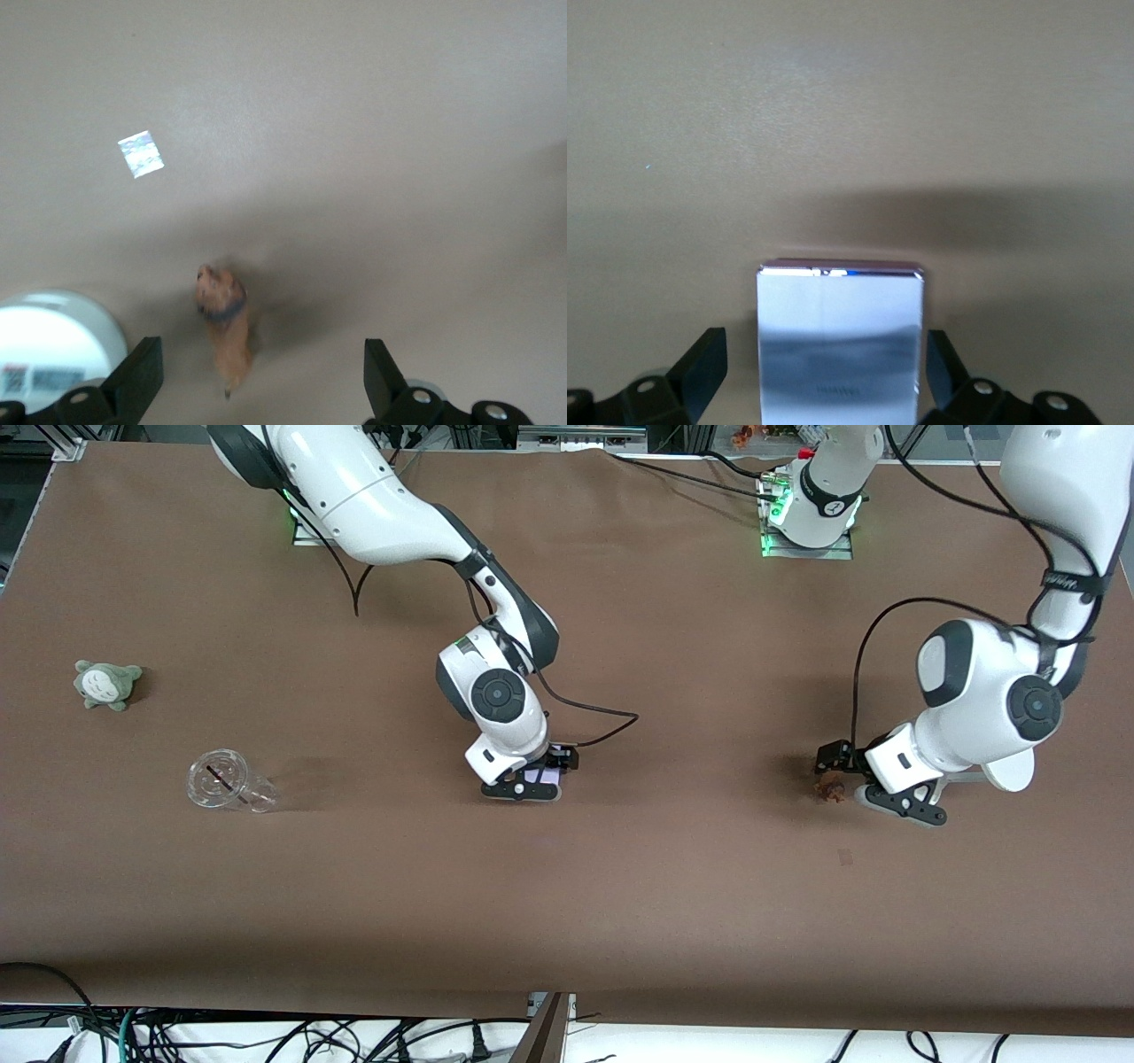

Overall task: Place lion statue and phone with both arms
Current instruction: 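Lift the phone with the right gripper while the left gripper withdraws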

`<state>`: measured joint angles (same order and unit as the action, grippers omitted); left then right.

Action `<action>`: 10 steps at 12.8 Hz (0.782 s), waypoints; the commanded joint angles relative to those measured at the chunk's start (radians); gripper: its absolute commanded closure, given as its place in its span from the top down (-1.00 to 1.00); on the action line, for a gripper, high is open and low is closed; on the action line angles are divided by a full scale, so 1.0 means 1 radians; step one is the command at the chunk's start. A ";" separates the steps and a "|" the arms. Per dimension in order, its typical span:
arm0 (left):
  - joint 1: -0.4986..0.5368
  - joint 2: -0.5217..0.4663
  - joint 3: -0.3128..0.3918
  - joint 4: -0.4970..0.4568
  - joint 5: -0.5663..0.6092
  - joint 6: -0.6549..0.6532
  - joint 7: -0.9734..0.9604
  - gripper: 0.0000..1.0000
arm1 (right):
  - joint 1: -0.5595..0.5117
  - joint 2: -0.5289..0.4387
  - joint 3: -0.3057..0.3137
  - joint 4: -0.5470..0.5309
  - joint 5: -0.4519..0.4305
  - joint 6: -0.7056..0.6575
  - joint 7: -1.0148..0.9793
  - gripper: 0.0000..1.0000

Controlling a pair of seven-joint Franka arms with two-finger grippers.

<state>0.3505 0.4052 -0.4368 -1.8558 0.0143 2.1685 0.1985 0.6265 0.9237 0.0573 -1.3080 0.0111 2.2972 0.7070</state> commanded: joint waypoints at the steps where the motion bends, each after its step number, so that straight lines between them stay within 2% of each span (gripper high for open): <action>1: -0.015 -0.060 0.001 0.096 0.021 -0.198 -0.056 1.00 | 0.015 0.047 -0.010 0.042 -0.045 0.022 0.012 0.99; 4: -0.015 -0.155 0.001 0.165 0.056 -0.398 -0.120 1.00 | 0.015 0.052 -0.010 0.042 -0.053 0.024 0.008 0.99; 5: -0.015 -0.198 0.000 0.168 0.058 -0.436 -0.142 1.00 | 0.015 0.052 -0.010 0.041 -0.054 0.027 0.006 0.91; 6: -0.015 -0.228 0.000 0.174 0.082 -0.466 -0.148 1.00 | 0.010 0.050 -0.011 0.042 -0.054 0.027 0.005 0.19; 7: -0.015 -0.249 -0.002 0.194 0.088 -0.501 -0.151 1.00 | 0.007 0.044 -0.011 0.042 -0.050 0.018 0.005 -0.33; 8: -0.015 -0.261 -0.002 0.226 0.092 -0.548 -0.151 1.00 | 0.002 0.031 -0.010 0.041 -0.042 0.001 0.005 -0.47; 10: -0.008 -0.266 0.004 0.308 0.086 -0.659 -0.169 1.00 | -0.013 -0.041 -0.014 0.042 -0.022 -0.138 0.005 -0.50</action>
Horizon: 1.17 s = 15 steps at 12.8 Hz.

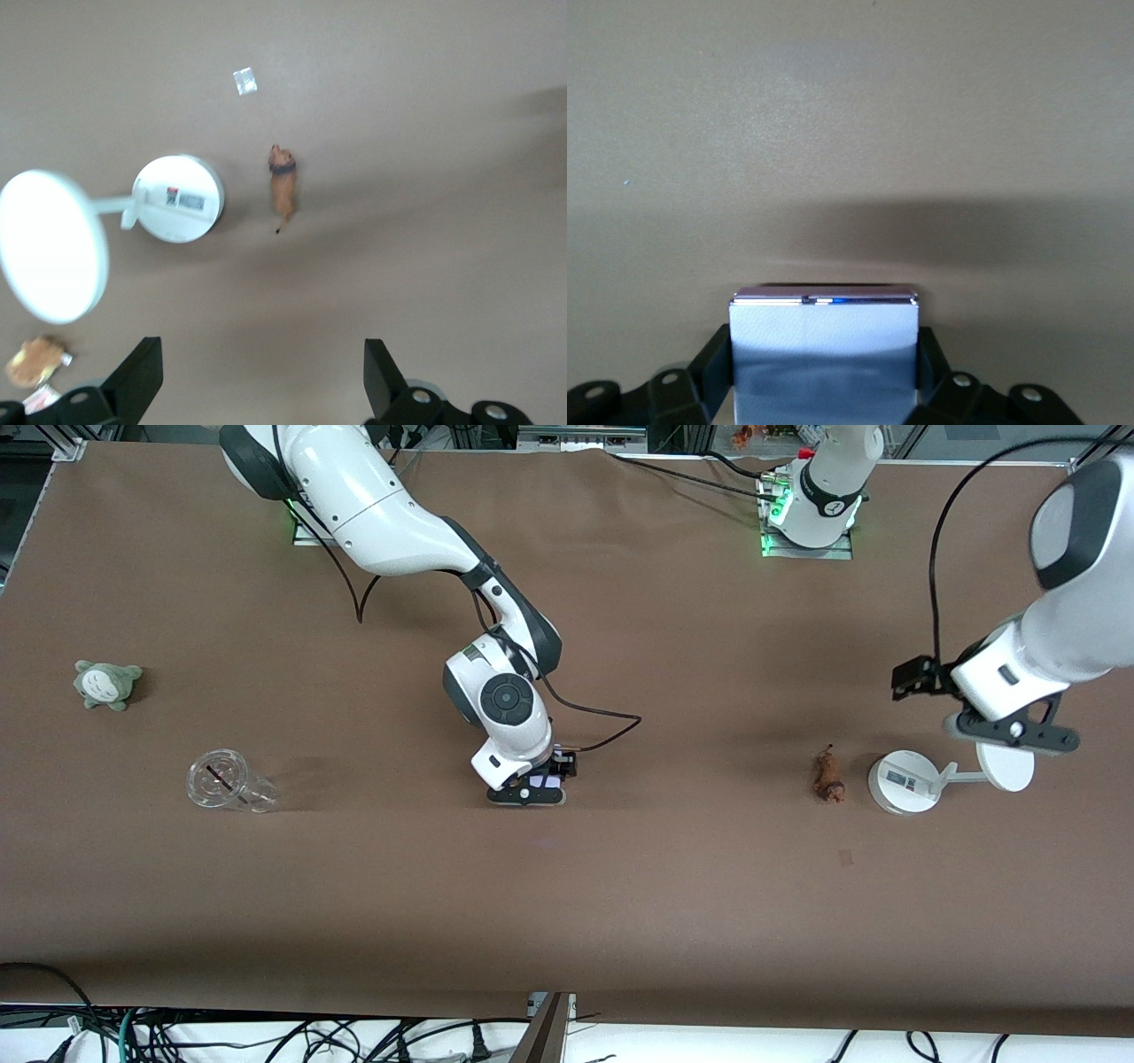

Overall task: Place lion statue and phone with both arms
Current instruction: 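Lift the phone with the right gripper while the left gripper withdraws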

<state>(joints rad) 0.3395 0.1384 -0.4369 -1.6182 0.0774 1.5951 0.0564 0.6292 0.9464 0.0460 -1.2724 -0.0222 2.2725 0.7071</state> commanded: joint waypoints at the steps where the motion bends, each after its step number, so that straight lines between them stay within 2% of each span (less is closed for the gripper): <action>1: 0.003 0.001 0.004 0.096 0.030 -0.098 -0.029 1.00 | -0.044 -0.122 0.001 0.005 0.025 -0.189 0.002 -0.54; 4: -0.010 -0.031 0.026 0.104 0.025 -0.083 -0.017 1.00 | -0.094 -0.273 -0.005 -0.001 0.047 -0.412 -0.049 -0.84; 5: -0.061 -0.039 0.094 0.090 0.010 -0.077 -0.017 1.00 | -0.129 -0.322 -0.005 -0.001 0.048 -0.492 -0.104 -0.86; 6: -0.176 -0.066 0.235 0.060 0.001 -0.070 -0.009 1.00 | -0.163 -0.360 -0.005 -0.002 0.048 -0.574 -0.183 -0.87; 7: -0.242 -0.075 0.304 0.041 -0.005 -0.051 -0.009 1.00 | -0.198 -0.401 -0.008 -0.002 0.047 -0.655 -0.286 -0.87; 9: -0.281 -0.168 0.354 -0.053 -0.002 0.067 -0.018 1.00 | -0.235 -0.460 -0.064 -0.010 0.045 -0.757 -0.484 -0.86; 10: -0.286 -0.230 0.359 -0.122 -0.002 0.130 -0.017 1.00 | -0.238 -0.477 -0.115 -0.025 0.045 -0.772 -0.556 -0.85; 12: -0.280 -0.235 0.350 -0.135 -0.001 0.090 -0.016 1.00 | -0.240 -0.485 -0.185 -0.074 0.047 -0.742 -0.662 -0.84; 15: -0.281 -0.206 0.346 -0.097 -0.005 0.063 -0.021 1.00 | -0.258 -0.482 -0.238 -0.239 0.048 -0.512 -0.762 -0.85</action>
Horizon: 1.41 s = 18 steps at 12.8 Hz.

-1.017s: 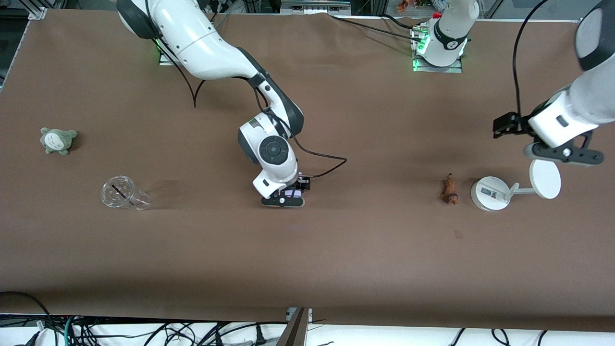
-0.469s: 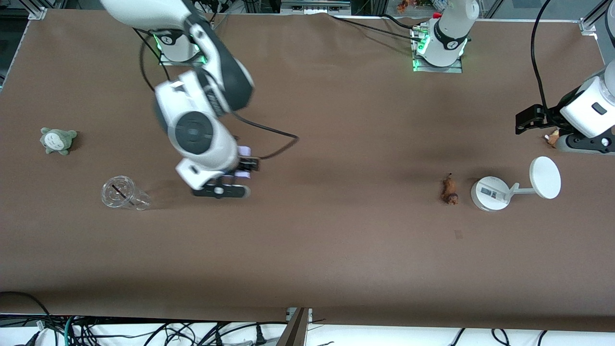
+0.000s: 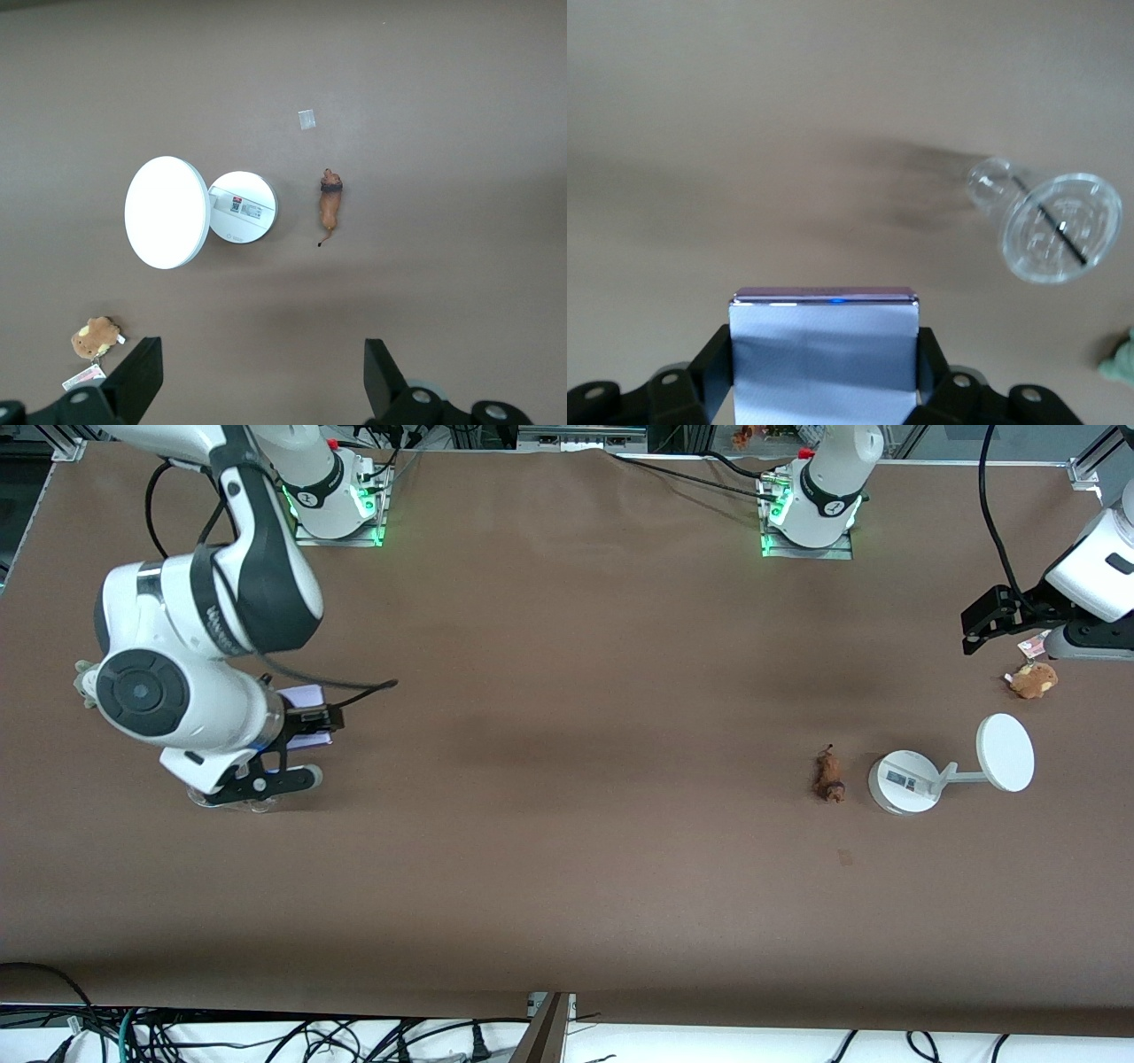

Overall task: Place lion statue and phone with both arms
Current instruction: 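Lower the phone beside the clear glass cup and open the right gripper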

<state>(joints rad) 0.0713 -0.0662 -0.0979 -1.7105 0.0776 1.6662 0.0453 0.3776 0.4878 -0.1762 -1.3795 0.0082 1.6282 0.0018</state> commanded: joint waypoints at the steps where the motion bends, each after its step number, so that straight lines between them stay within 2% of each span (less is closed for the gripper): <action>1: -0.013 -0.003 0.006 -0.003 -0.004 -0.013 -0.010 1.00 | -0.022 -0.023 -0.017 -0.203 0.018 0.239 -0.080 -0.85; 4: -0.005 0.003 0.007 -0.006 -0.004 -0.022 -0.008 1.00 | -0.036 0.014 -0.016 -0.357 0.022 0.537 -0.085 -0.85; 6: -0.005 0.026 0.007 -0.003 -0.004 -0.010 -0.010 1.00 | -0.042 0.073 -0.016 -0.377 0.026 0.665 -0.085 -0.85; 9: -0.014 0.023 0.006 -0.006 -0.006 0.004 -0.007 1.00 | -0.045 0.152 -0.016 -0.377 0.026 0.784 -0.085 -0.85; 13: -0.018 0.022 -0.020 -0.003 -0.006 0.001 -0.008 1.00 | -0.060 0.199 -0.012 -0.377 0.026 0.848 -0.082 -0.80; 14: -0.016 0.023 -0.020 -0.003 -0.006 0.001 -0.007 1.00 | -0.062 0.202 -0.011 -0.375 0.026 0.855 -0.082 -0.57; 15: -0.015 0.023 -0.020 -0.003 -0.006 0.001 -0.007 1.00 | -0.063 0.209 -0.009 -0.372 0.027 0.860 -0.074 0.39; 16: -0.016 0.023 -0.020 -0.003 -0.006 0.001 -0.008 1.00 | -0.062 0.207 -0.009 -0.369 0.035 0.857 -0.071 0.99; 18: -0.015 0.023 -0.020 -0.003 -0.006 0.004 -0.007 1.00 | -0.059 0.169 -0.009 -0.369 0.039 0.811 -0.077 1.00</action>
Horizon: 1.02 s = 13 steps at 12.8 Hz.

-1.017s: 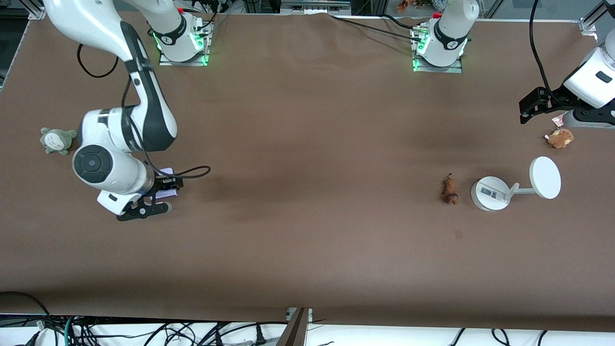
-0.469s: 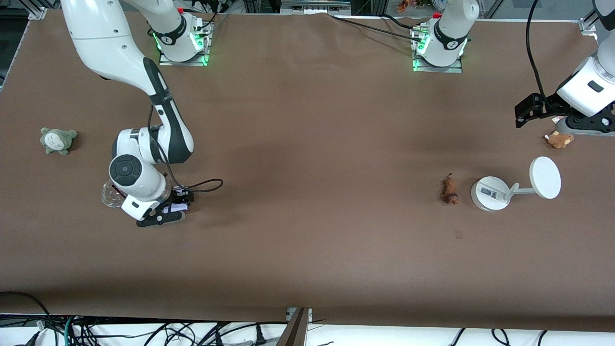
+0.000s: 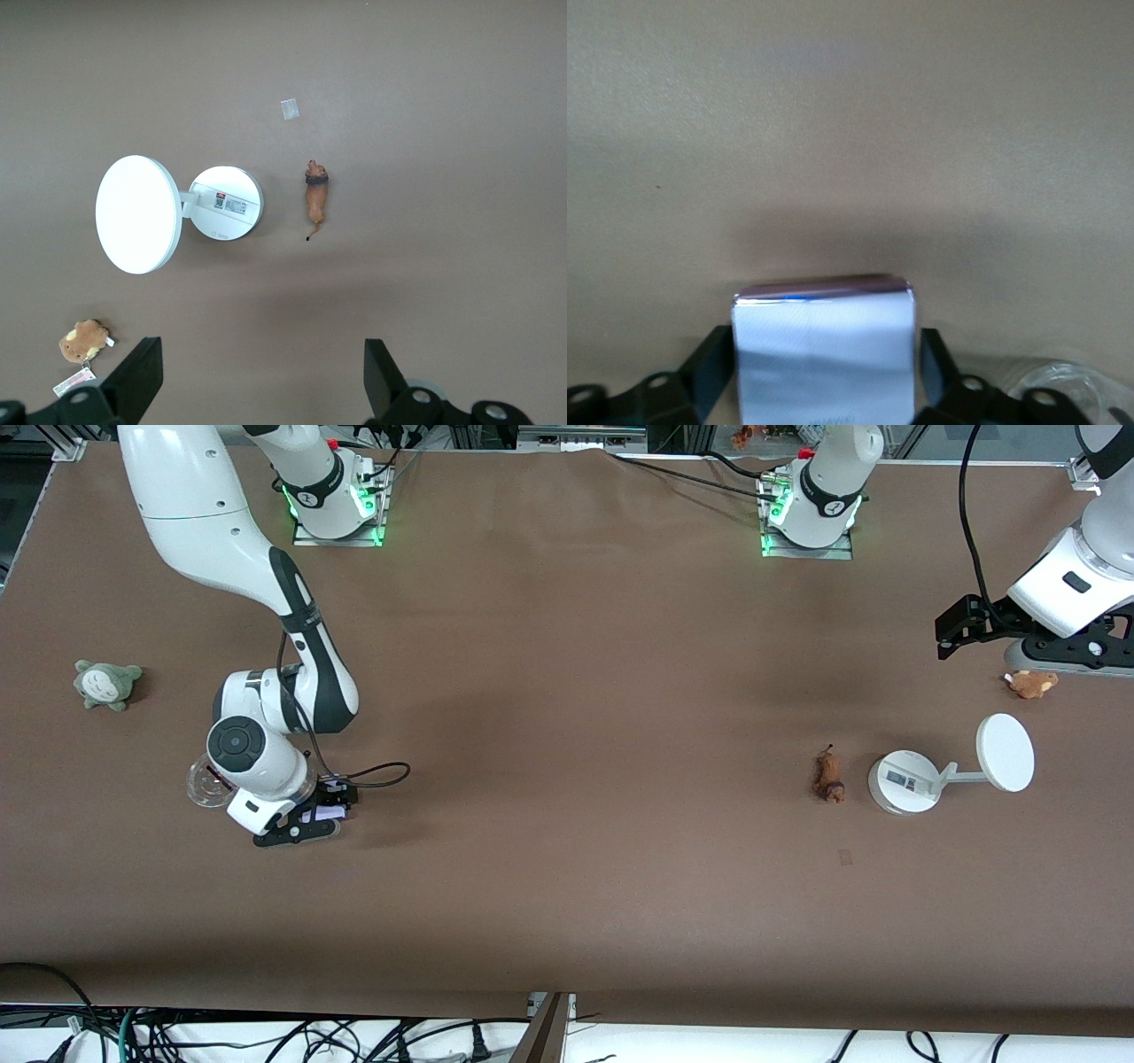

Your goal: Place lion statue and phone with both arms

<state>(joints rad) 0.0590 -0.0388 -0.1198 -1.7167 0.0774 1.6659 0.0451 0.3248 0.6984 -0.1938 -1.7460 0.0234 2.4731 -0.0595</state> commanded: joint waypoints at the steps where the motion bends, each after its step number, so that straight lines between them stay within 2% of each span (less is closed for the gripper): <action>1: -0.002 -0.004 0.002 0.003 -0.005 0.005 -0.007 1.00 | -0.003 -0.078 0.008 0.006 0.024 -0.115 -0.014 1.00; 5: -0.002 -0.004 0.002 0.003 -0.005 0.002 -0.007 1.00 | 0.003 -0.294 0.014 0.063 0.090 -0.493 0.018 1.00; 8: -0.002 -0.004 0.002 0.003 -0.005 0.002 -0.008 1.00 | 0.008 -0.428 0.017 0.135 0.086 -0.780 0.133 1.00; 13: 0.001 -0.004 0.002 0.003 -0.005 0.002 -0.007 1.00 | 0.003 -0.617 -0.012 0.206 0.075 -1.104 0.133 1.00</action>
<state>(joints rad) 0.0592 -0.0389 -0.1191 -1.7166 0.0774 1.6661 0.0451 0.3321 0.1291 -0.1896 -1.5521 0.0983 1.4545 0.0615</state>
